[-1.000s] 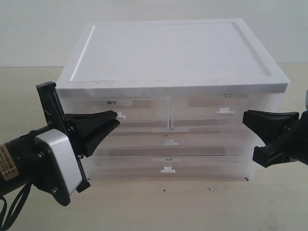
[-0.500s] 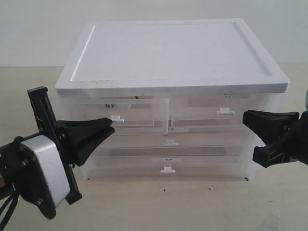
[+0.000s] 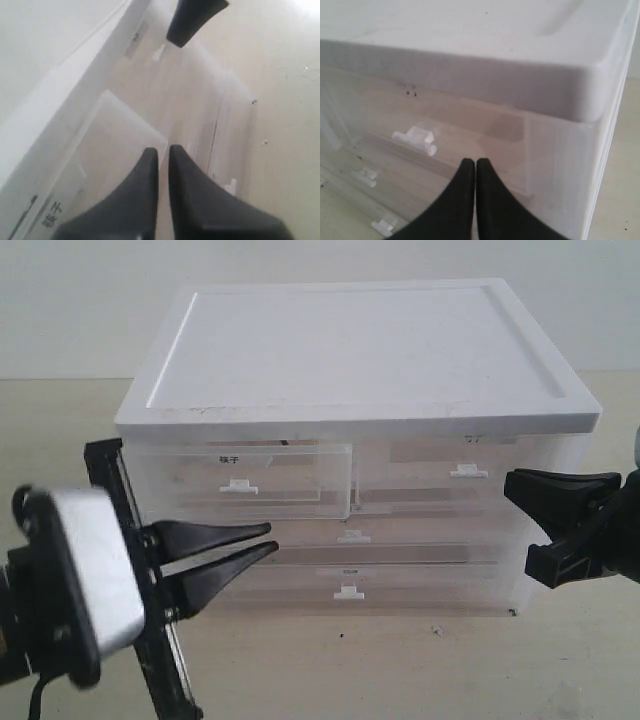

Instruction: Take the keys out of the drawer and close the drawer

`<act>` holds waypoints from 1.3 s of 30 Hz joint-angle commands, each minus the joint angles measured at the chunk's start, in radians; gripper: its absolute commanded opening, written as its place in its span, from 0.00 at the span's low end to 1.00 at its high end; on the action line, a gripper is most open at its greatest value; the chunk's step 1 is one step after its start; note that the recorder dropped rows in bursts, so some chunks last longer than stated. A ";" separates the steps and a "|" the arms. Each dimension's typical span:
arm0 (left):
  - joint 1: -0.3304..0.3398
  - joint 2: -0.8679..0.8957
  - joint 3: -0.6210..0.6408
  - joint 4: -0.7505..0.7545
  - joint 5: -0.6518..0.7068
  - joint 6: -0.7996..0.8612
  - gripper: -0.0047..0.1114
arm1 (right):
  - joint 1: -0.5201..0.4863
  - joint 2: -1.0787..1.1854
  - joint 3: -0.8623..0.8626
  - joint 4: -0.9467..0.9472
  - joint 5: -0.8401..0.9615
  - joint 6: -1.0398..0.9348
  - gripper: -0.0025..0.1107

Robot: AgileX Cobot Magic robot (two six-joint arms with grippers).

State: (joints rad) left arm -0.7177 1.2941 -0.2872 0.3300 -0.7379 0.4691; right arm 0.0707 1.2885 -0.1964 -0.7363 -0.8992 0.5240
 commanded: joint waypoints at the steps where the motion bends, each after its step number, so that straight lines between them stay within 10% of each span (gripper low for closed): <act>1: -0.017 -0.057 -0.172 0.108 0.517 -0.304 0.08 | -0.001 0.000 -0.005 -0.003 -0.013 -0.003 0.02; 6: -0.140 -0.032 -0.251 0.390 0.603 -0.272 0.14 | -0.001 0.000 -0.005 -0.003 -0.009 -0.003 0.02; 22: -0.141 -0.024 -0.404 0.413 0.981 -0.219 0.27 | -0.001 0.000 -0.005 -0.003 0.011 -0.003 0.02; 39: -0.143 0.005 -0.404 0.595 0.990 -0.269 0.27 | -0.001 0.000 -0.005 -0.003 0.014 0.001 0.02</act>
State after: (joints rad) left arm -0.8562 1.2793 -0.6840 0.8921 0.2530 0.2330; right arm 0.0707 1.2885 -0.1964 -0.7363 -0.8857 0.5277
